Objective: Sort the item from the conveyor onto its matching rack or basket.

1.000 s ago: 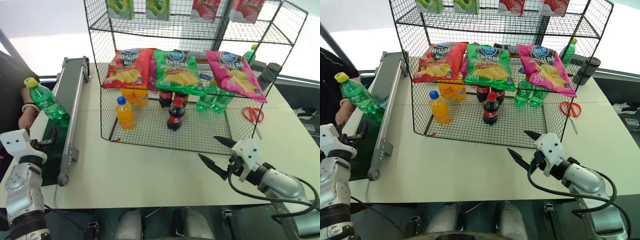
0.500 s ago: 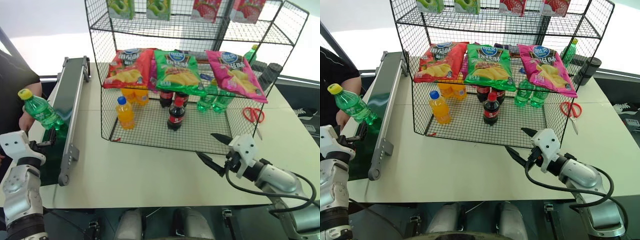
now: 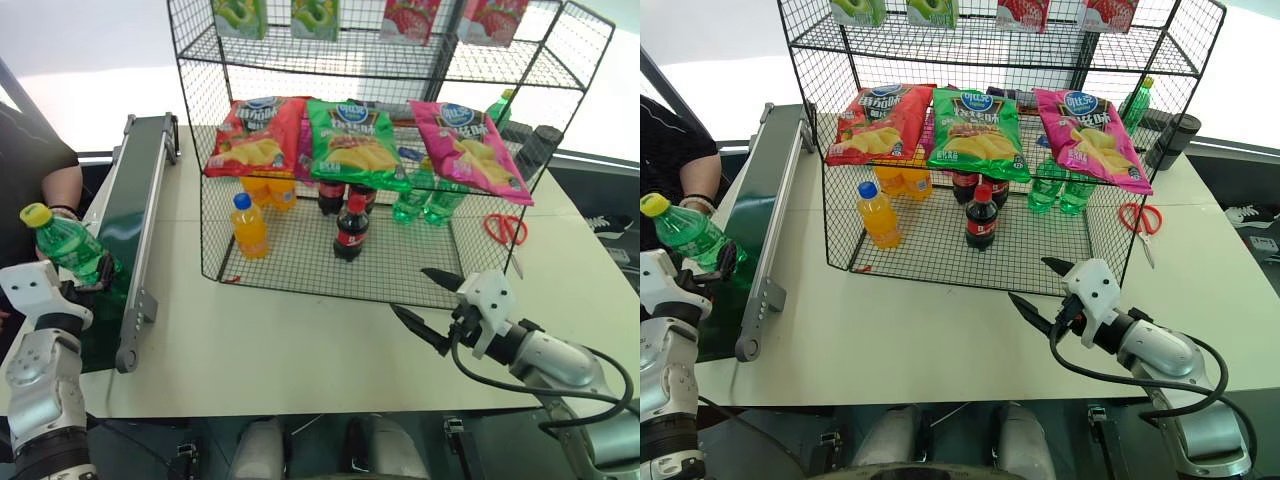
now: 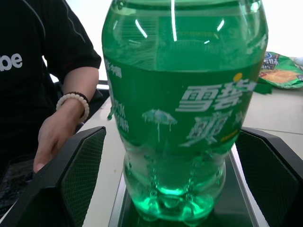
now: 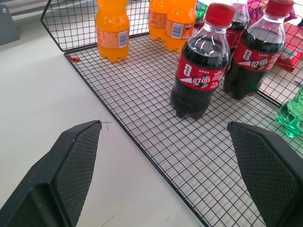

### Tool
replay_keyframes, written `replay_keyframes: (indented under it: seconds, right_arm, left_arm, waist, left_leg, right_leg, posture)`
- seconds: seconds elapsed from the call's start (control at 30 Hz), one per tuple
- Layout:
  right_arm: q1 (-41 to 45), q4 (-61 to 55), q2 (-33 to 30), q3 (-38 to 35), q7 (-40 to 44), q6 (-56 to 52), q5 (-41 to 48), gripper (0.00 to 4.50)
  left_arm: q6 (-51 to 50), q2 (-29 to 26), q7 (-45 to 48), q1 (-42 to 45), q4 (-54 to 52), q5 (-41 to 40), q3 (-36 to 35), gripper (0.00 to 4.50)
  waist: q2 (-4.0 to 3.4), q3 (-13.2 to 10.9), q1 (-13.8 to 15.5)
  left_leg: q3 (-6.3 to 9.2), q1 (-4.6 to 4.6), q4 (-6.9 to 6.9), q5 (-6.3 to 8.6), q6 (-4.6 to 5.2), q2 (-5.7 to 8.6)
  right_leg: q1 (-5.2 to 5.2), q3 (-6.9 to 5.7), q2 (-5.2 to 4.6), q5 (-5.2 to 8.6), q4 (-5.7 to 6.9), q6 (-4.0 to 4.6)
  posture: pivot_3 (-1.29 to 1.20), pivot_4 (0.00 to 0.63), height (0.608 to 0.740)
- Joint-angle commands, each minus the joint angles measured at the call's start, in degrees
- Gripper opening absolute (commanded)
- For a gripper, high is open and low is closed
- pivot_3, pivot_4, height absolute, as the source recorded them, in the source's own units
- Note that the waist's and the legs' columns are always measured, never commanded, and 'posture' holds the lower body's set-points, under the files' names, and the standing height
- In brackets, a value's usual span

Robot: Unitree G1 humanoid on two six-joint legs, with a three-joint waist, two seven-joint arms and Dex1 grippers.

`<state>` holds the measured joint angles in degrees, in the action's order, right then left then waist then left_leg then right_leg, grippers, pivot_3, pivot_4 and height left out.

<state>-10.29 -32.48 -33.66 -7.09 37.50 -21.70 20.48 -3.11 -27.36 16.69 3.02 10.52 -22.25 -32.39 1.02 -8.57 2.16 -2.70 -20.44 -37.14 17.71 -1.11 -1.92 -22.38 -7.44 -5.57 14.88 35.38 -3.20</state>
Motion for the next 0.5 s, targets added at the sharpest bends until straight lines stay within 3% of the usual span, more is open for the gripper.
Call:
replay_keyframes:
  seconds: [0.03, 0.07, 0.13, 0.23, 0.5]
  right_arm:
    - [0.11, -2.03, 0.29, 0.39, -0.28, 0.91, 0.13, 4.44]
    - [0.09, -1.95, 0.32, 0.49, -0.27, 1.02, 0.07, 4.44]
    - [0.07, -1.73, 0.31, 0.56, -0.18, 1.28, 0.02, 4.50]
    - [0.09, -1.43, 0.14, 0.47, -0.02, 1.58, 0.05, 4.50]
    - [1.02, -0.21, -0.28, 0.50, 1.38, 2.70, 0.73, 4.50]
  left_arm:
    - [0.36, -1.29, -0.28, 0.50, -0.24, 0.73, -0.35, 4.50]
    - [0.39, -1.15, -0.11, 0.51, -0.18, 0.55, -0.46, 4.50]
    - [0.71, -0.82, 0.18, 0.35, -0.53, 0.09, -0.76, 3.99]
    - [0.81, -0.79, 0.83, -0.24, -1.82, -0.46, -1.04, 2.82]
    - [-5.86, -2.32, 8.42, -3.71, -15.59, -8.92, -0.20, 2.77]
  waist:
    - [0.00, 0.00, -0.02]
    - [0.00, 0.00, -0.02]
    - [0.00, 0.00, 0.00]
    - [0.00, 0.00, -0.01]
    - [0.26, -0.05, 0.01]
  left_leg:
    - [0.00, 0.00, 0.00, 0.00, 0.00, 0.00]
    - [0.00, 0.00, 0.00, 0.00, 0.00, 0.00]
    - [0.00, 0.00, 0.00, 0.00, 0.00, 0.00]
    - [0.00, 0.00, 0.00, 0.00, 0.00, 0.00]
    - [0.01, -0.07, 0.00, 0.00, 0.00, -0.01]
  right_leg:
    - [0.00, 0.00, 0.00, 0.00, 0.00, 0.00]
    - [0.00, 0.00, 0.00, 0.00, 0.00, 0.00]
    - [0.00, 0.00, 0.00, 0.00, 0.00, 0.00]
    - [0.00, 0.00, 0.00, 0.00, 0.00, 0.00]
    - [-0.05, 0.00, -0.02, 0.00, -0.02, 0.00]
  posture:
    - [0.00, 0.150, 0.733]
    - [0.00, 0.150, 0.733]
    - [0.00, 0.150, 0.733]
    - [0.00, 0.150, 0.733]
    - [0.00, 0.150, 0.733]
